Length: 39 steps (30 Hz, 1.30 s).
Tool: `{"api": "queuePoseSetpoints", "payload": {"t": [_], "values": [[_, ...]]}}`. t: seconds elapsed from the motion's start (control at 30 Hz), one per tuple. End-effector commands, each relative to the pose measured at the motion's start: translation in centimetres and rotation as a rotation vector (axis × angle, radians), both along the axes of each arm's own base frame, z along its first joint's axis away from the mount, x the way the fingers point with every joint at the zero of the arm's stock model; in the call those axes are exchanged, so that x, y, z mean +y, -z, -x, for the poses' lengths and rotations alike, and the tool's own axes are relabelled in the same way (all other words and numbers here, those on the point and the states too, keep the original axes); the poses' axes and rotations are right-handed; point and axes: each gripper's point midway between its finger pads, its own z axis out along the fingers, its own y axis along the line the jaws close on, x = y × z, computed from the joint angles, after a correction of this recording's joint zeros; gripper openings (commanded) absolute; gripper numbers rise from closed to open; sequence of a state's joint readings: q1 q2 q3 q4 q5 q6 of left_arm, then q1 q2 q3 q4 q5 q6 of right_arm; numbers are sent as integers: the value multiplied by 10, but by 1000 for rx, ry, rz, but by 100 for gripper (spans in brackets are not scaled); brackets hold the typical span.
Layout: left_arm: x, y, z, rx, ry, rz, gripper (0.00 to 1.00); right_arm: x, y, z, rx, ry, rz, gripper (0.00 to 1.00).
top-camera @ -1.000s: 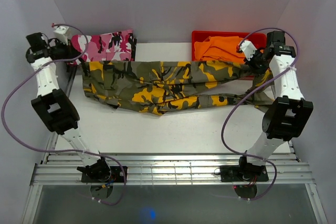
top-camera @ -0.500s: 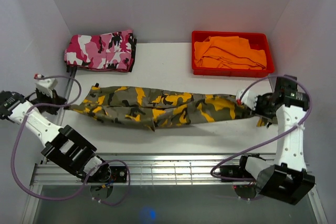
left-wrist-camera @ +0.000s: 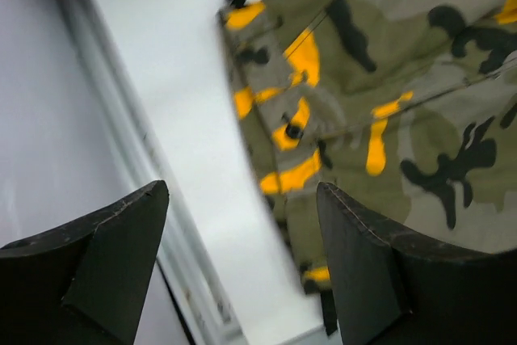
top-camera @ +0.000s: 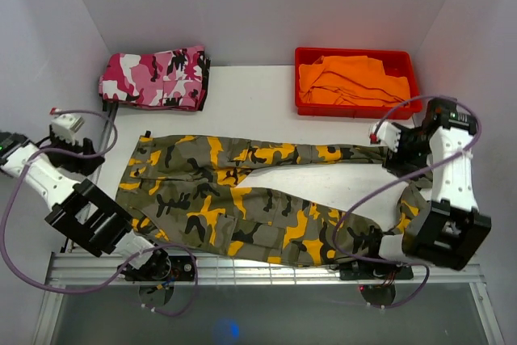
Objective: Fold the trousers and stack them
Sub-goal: Flatten the trousers out
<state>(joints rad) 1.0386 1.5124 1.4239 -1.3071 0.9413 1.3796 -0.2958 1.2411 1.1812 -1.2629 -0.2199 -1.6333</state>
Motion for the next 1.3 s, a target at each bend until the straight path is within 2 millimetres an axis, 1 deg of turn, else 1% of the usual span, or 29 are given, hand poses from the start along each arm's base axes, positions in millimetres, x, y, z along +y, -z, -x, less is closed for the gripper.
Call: {"api": "queuePoseSetpoints", "payload": {"t": [0.0,0.03,0.07,0.1,0.13,0.17,0.2,0.23,0.27,0.3,0.33,0.37,0.4,0.47,0.5,0.57,0.6,0.63,0.7,0.77,0.83,0.87,0.97,1.03,1.07,1.1,1.17,1.23,1.27], "values": [[-52,-10,-44,-11,84,66,85,2,-9,-54,-5,180,-148,88],[-67,-6,-66,-1,99,45,84,5,1,-67,49,260,-199,78],[-77,10,-73,35,98,57,82,5,9,-74,73,301,-212,74],[-84,20,-81,60,91,59,81,7,16,-87,69,325,-211,68],[-81,29,-97,67,60,11,79,7,31,-93,108,351,-214,64],[-106,41,-106,122,65,54,72,7,43,-94,133,415,-222,60],[-113,53,-110,159,59,69,69,11,50,-100,131,419,-215,58],[-118,74,-117,212,54,93,66,9,60,-110,116,428,-197,57],[-128,85,-122,259,36,112,60,11,71,-109,129,445,-189,57],[-127,104,-130,292,-7,128,56,14,83,-119,112,458,-156,59],[-126,114,-130,328,-30,138,54,17,86,-116,123,460,-157,59],[-122,124,-134,339,-59,137,52,13,90,-121,106,463,-127,60],[-118,143,-134,388,-86,141,50,11,91,-123,103,468,-117,63],[-101,162,-135,432,-152,89,47,1,86,-128,81,484,-82,65],[-95,178,-133,468,-173,78,46,-2,80,-128,76,481,-74,67],[-77,194,-130,508,-229,28,43,-16,68,-131,38,486,-43,70],[-67,199,-131,519,-258,18,42,-21,61,-130,21,485,-29,74],[-60,212,-127,554,-274,15,40,-30,59,-125,28,493,-12,75],[-36,214,-129,559,-326,-9,37,-46,56,-116,24,470,50,77],[-23,221,-127,577,-341,-13,35,-66,57,-103,43,482,79,77],[-5,215,-132,557,-362,-48,34,-84,60,-93,64,495,105,77],[-1,213,-134,552,-361,-51,34,-90,62,-90,69,505,106,77],[-4,201,-142,513,-312,-44,39,-104,61,-96,55,543,77,79],[-11,189,-148,477,-267,-29,45,-104,63,-106,44,544,35,84],[-13,185,-150,465,-256,-33,52,-104,59,-113,27,538,19,86],[-16,181,-151,458,-239,-29,55,-103,62,-122,4,527,-3,89],[-23,171,-153,428,-209,-18,59,-104,62,-138,-39,517,-25,90],[-28,166,-154,419,-197,-9,61,-101,70,-154,-55,508,-77,90],[-29,166,-154,422,-200,-6,61,-102,66,-165,-72,514,-93,89]]}}
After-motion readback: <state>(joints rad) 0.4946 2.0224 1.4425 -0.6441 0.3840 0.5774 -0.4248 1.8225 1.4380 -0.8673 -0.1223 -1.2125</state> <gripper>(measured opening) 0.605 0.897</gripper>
